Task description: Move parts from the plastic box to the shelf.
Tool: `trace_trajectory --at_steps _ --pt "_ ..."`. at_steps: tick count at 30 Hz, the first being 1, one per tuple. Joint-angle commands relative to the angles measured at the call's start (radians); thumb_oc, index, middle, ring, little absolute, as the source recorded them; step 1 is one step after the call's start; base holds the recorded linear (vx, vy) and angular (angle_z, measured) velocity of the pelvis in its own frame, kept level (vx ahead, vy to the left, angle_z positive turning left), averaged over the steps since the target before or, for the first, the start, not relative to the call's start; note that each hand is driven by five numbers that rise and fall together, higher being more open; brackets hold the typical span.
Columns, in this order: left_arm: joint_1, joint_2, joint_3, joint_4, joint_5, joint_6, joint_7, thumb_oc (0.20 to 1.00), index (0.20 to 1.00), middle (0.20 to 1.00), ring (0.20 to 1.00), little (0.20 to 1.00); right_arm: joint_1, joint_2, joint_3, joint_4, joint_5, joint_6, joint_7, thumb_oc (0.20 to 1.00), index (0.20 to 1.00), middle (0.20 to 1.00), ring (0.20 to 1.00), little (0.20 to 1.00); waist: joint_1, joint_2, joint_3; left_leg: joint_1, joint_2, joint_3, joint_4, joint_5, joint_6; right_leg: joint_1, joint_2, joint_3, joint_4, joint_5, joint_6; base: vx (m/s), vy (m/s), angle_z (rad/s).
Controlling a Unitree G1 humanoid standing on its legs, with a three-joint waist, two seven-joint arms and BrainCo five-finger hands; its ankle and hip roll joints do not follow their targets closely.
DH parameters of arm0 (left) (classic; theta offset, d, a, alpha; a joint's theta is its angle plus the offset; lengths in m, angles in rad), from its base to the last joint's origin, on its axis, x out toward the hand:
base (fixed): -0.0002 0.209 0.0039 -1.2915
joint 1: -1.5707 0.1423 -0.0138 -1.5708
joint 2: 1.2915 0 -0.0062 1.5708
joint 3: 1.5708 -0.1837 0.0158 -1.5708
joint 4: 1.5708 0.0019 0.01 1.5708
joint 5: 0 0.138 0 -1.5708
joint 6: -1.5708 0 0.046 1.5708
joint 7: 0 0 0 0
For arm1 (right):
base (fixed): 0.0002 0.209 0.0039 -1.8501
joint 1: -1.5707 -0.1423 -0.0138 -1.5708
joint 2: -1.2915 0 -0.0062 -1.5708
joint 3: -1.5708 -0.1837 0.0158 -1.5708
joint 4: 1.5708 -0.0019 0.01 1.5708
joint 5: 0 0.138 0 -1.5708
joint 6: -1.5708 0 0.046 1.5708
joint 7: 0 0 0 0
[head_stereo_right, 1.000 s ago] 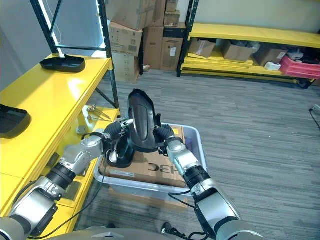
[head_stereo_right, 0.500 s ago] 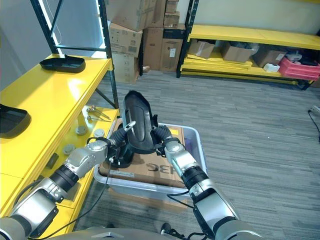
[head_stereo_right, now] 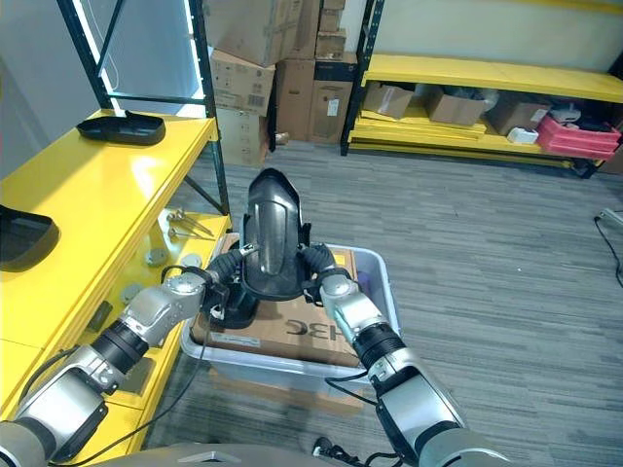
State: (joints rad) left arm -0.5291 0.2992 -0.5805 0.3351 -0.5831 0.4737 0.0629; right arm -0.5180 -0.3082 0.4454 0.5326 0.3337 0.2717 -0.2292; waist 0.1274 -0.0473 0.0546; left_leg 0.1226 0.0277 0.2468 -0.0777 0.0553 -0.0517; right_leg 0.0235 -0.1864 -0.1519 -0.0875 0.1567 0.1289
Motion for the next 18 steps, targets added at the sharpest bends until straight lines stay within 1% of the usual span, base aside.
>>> trace_trajectory --at_steps 1,7,10,11,12,13,16,18 --pt "-0.174 -0.137 -0.063 0.018 -0.025 -0.063 -0.038 0.2 0.2 0.2 0.2 0.2 -0.139 0.048 0.028 0.019 0.007 -0.056 0.011 0.2 0.2 0.2 0.2 0.2 0.029 0.044 -0.06 -0.057 0.002 -0.106 0.007 -0.058 0.003 0.065 -0.039 -0.109 0.047 -0.114 0.113 0.0 0.0 0.0" --pt "-0.173 -0.139 -0.058 0.013 -0.023 -0.085 -0.033 0.2 0.2 0.2 0.2 0.2 -0.143 0.054 0.029 0.034 0.036 -0.066 0.009 0.2 0.2 0.2 0.2 0.2 0.033 0.044 -0.06 -0.055 0.002 -0.108 0.006 -0.058 0.004 0.069 -0.041 -0.115 0.046 -0.113 0.113 0.0 0.0 0.0" --pt "-0.173 -0.143 -0.054 0.012 -0.028 -0.111 -0.02 0.2 0.2 0.2 0.2 0.2 -0.144 0.066 0.019 0.037 0.095 -0.08 -0.01 0.2 0.2 0.2 0.2 0.2 0.036 0.045 -0.062 -0.056 0.001 -0.113 0.005 -0.057 0.002 0.069 -0.042 -0.116 0.046 -0.111 0.114 0.0 0.0 0.0" --pt "-0.173 -0.145 -0.053 0.009 -0.032 -0.119 -0.011 0.2 0.2 0.2 0.2 0.2 -0.143 0.071 0.014 0.036 0.116 -0.086 -0.023 0.288 0.288 0.288 0.288 0.288 0.036 0.045 -0.062 -0.055 0.0 -0.113 0.005 -0.057 0.002 0.07 -0.042 -0.118 0.046 -0.111 0.115 0.0 0.0 0.0" --pt "-0.173 -0.146 -0.053 0.009 -0.038 -0.129 -0.002 0.2 0.2 0.2 0.2 0.2 -0.144 0.075 0.009 0.034 0.134 -0.084 -0.03 0.909 0.909 0.909 0.909 0.909 0.036 0.045 -0.062 -0.055 0.001 -0.114 0.005 -0.056 0.002 0.07 -0.042 -0.118 0.046 -0.112 0.114 0.0 0.0 0.0" --pt "-0.173 -0.146 -0.053 0.008 -0.04 -0.137 0.004 0.2 0.2 0.2 0.2 0.2 -0.145 0.077 0.006 0.032 0.142 -0.081 -0.03 1.0 1.0 1.0 1.0 1.0 0.035 0.045 -0.062 -0.055 0.001 -0.114 0.005 -0.056 0.002 0.07 -0.042 -0.118 0.047 -0.112 0.114 0.0 0.0 0.0" --pt "-0.169 -0.153 -0.029 -0.004 -0.043 -0.173 0.027 0.2 0.2 0.2 0.2 0.2 -0.138 0.098 -0.012 0.013 0.192 -0.068 -0.048 1.0 1.0 1.0 1.0 1.0 0.038 0.046 -0.06 -0.053 0.002 -0.114 0.004 -0.057 0.002 0.072 -0.043 -0.121 0.047 -0.112 0.113 0.0 0.0 0.0" --pt "-0.168 -0.154 -0.016 -0.013 -0.046 -0.182 0.031 0.2 0.2 0.2 0.2 0.2 -0.131 0.109 -0.024 0.01 0.216 -0.065 -0.065 1.0 1.0 1.0 1.0 1.0 0.04 0.046 -0.059 -0.053 0.002 -0.115 0.004 -0.057 0.002 0.074 -0.044 -0.124 0.046 -0.113 0.112 0.0 0.0 0.0"
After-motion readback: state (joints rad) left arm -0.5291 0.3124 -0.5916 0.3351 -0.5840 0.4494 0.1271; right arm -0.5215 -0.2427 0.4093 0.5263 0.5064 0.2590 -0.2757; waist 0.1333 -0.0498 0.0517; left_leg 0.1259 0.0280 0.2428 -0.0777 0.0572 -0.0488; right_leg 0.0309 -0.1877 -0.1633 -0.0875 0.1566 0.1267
